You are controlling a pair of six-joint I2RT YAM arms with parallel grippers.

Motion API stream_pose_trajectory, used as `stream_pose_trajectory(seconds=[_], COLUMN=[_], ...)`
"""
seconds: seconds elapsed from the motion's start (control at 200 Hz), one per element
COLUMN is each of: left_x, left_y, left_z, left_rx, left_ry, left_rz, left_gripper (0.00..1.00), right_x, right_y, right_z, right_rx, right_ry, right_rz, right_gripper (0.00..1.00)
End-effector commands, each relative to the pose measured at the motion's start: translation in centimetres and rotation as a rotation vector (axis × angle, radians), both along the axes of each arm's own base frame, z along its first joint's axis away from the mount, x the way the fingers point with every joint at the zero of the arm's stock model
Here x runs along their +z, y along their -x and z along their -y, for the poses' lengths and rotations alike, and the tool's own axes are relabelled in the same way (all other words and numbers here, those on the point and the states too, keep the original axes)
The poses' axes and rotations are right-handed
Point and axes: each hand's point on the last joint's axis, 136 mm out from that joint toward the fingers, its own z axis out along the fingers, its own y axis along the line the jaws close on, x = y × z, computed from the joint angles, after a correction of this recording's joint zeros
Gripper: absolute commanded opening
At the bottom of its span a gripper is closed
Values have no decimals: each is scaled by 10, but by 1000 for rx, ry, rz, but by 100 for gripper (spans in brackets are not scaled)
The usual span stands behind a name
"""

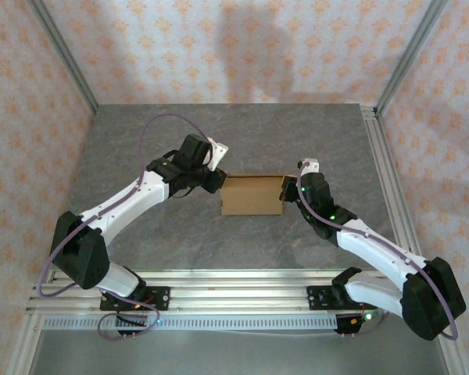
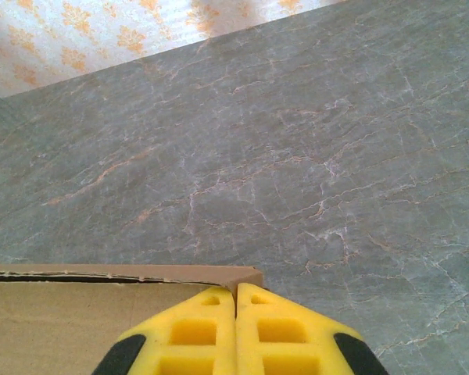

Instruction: Fold the paper box

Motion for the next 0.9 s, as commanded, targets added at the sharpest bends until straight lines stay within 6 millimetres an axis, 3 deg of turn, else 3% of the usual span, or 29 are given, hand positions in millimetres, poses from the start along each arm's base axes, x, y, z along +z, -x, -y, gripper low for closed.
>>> stream_pose_trajectory(seconds=[0.0,0.355,0.631,0.896], left_x=[2,-3,0,12], left_y=[-3,-2,-1,-2], left_z=[-4,-7,-6,6], left_rx=[24,42,47,80], left_ry=[-21,-30,-18,83], left_rz=[-5,-19,-26,-56], left_gripper=[19,23,2,0], right_x=[-5,-5,-3,-6], right_y=[4,5,7,8], right_z=[-5,-2,-3,-5], right_rx=[26,17,24,53], right_ry=[8,15,11,33], right_rz=[-38,-37,-32,-40], right_gripper=[2,2,2,3])
